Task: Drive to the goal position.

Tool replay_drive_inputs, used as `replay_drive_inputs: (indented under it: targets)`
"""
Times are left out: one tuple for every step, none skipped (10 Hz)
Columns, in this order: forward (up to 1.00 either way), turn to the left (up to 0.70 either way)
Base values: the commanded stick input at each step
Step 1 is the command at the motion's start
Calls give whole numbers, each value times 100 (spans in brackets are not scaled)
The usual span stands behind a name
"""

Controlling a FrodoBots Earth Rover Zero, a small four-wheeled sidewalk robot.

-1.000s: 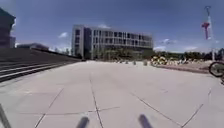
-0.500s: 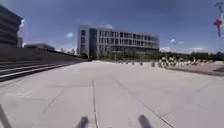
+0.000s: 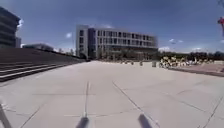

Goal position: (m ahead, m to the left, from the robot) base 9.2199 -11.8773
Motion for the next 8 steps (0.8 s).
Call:
replay_drive_inputs:
  targets:
    - [100,1]
    - [100,1]
    - [100,1]
    - [100,1]
    - [100,1]
    - [100,1]
    - [100,1]
    - [100,1]
